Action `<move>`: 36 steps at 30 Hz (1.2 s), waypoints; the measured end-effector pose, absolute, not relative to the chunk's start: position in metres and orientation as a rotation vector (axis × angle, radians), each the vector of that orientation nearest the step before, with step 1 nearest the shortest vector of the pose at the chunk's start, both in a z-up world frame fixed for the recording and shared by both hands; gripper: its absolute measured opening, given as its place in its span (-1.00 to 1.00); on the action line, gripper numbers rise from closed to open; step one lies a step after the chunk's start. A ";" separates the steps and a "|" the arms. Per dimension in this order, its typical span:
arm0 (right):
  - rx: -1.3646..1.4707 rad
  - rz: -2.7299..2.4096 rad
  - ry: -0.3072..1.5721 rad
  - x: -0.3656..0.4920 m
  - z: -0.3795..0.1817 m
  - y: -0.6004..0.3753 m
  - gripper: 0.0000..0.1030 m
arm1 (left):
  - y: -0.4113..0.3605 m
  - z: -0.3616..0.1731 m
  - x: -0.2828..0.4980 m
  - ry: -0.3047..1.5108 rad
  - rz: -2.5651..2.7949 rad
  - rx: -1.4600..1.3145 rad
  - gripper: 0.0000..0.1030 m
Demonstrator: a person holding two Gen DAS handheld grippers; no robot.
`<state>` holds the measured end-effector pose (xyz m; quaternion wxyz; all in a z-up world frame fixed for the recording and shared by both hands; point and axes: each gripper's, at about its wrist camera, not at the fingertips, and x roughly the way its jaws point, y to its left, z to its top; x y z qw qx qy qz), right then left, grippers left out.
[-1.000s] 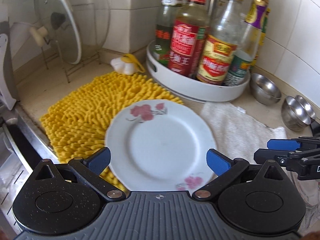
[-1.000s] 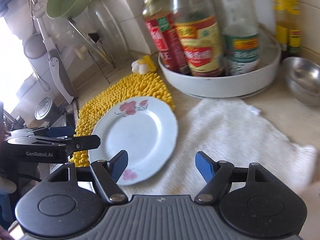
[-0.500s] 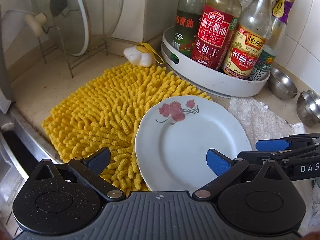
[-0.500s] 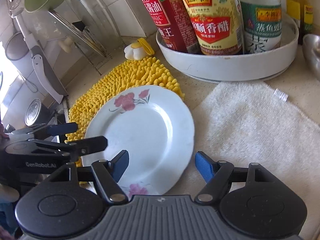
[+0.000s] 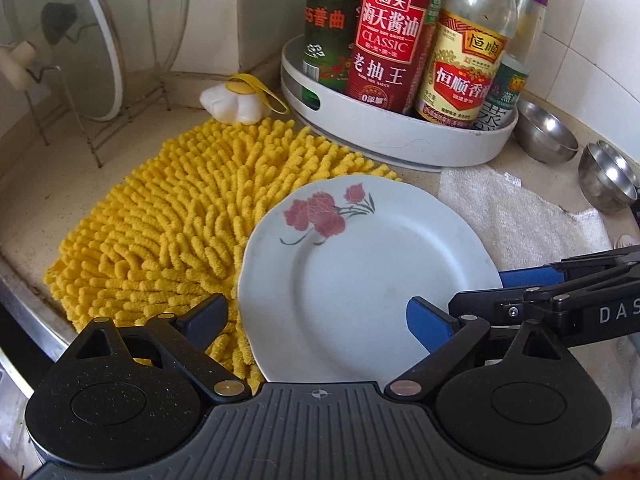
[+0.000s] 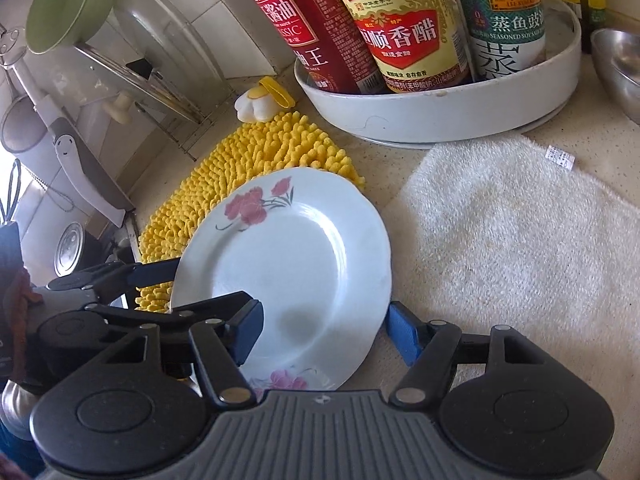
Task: Organize plates and bowls
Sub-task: 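Move the left gripper to the pink-flower plate on the yellow mat, then close the left gripper on the plate rim and lift it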
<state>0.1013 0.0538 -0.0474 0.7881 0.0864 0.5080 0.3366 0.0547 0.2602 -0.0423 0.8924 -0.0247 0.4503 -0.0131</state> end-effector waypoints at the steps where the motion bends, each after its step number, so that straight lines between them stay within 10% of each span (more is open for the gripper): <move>1: 0.194 0.722 1.096 0.102 -0.047 0.053 0.33 | 0.260 -0.043 0.056 0.937 -0.033 -0.050 0.87; 36: 0.210 0.699 1.019 0.086 -0.019 0.001 0.32 | 0.229 -0.032 0.060 0.918 -0.082 0.024 0.88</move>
